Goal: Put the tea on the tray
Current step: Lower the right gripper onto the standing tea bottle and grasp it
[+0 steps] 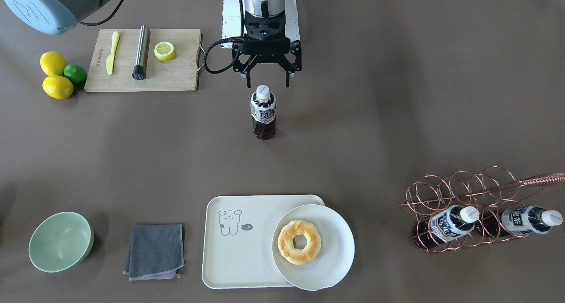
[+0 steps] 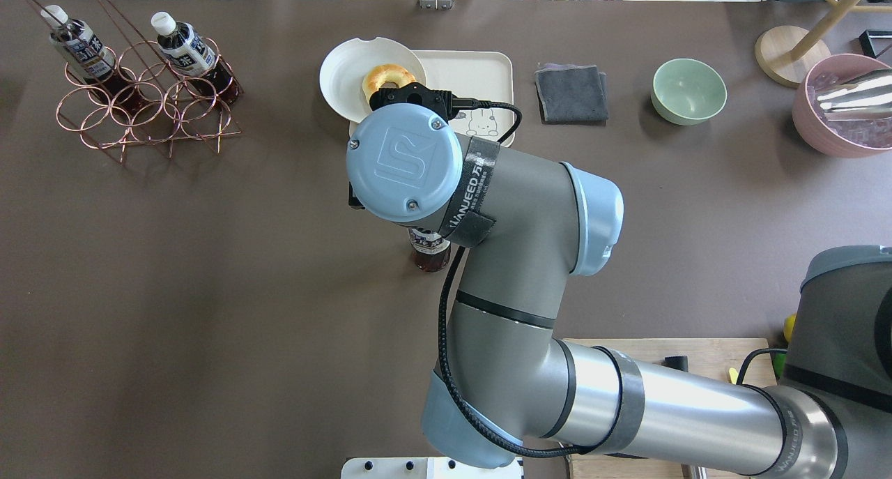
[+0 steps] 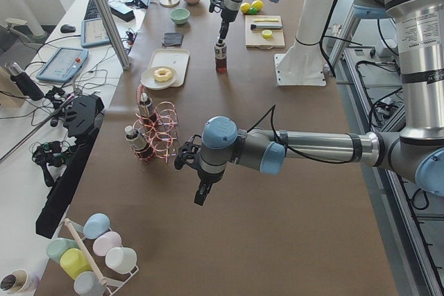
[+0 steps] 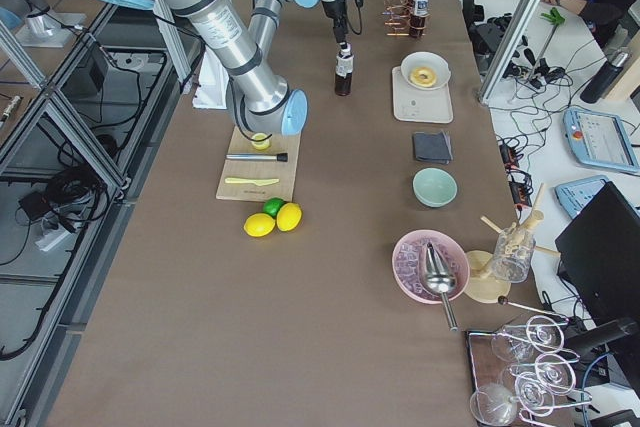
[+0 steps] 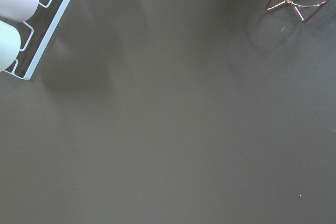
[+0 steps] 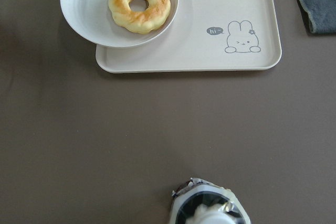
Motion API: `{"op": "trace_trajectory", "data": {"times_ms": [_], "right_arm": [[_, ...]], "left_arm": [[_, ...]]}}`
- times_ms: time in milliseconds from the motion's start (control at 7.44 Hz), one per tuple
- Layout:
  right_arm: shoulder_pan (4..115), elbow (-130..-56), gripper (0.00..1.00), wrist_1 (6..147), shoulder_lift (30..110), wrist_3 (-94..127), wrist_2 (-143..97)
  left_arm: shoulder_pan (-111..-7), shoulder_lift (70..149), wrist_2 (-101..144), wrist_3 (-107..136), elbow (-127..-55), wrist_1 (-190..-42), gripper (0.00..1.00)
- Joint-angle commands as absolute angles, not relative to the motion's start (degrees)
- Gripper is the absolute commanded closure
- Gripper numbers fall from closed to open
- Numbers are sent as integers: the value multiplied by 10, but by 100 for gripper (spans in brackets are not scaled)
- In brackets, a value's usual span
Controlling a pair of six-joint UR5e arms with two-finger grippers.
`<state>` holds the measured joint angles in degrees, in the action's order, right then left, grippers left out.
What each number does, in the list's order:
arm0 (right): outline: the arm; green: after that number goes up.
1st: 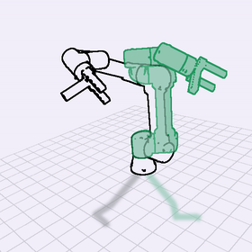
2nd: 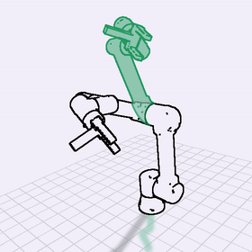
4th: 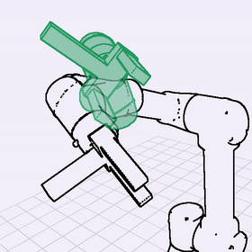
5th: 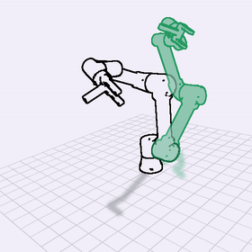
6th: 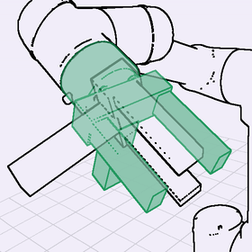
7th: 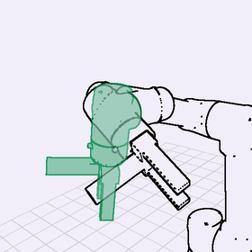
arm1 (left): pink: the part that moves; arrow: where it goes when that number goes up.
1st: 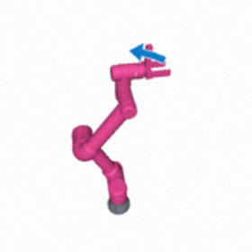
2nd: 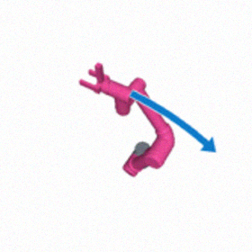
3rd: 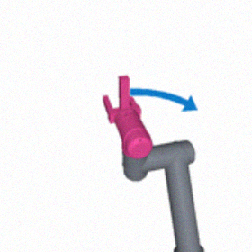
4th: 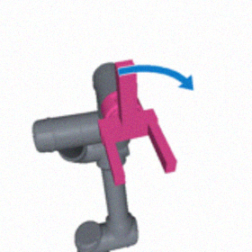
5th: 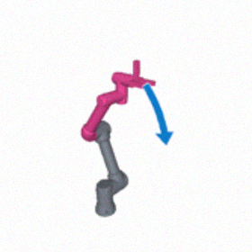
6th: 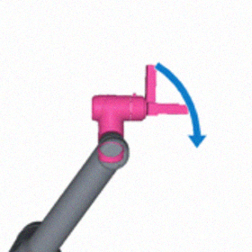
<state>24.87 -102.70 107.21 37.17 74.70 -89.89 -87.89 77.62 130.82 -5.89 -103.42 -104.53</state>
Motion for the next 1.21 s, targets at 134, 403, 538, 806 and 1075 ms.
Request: {"op": "trace_trajectory", "data": {"times_ms": [134,403,538,806,1075], "right_arm": [[257,-982,16,1015,374,733,-891],[264,-1005,17,1020,391,716,-896],[265,-1008,18,1020,395,709,-896],[264,-1008,20,1020,396,709,-896],[264,-1011,28,1045,391,709,-896]], "left_arm": [[-879,777,1309,-57,-1030,-1046,1],[-879,778,1309,-54,-1034,-1046,1],[-879,779,1309,-53,-1034,-1046,1],[-879,779,1309,-52,-1033,-1046,1],[-879,779,1309,-51,-1034,-1046,1]]}}
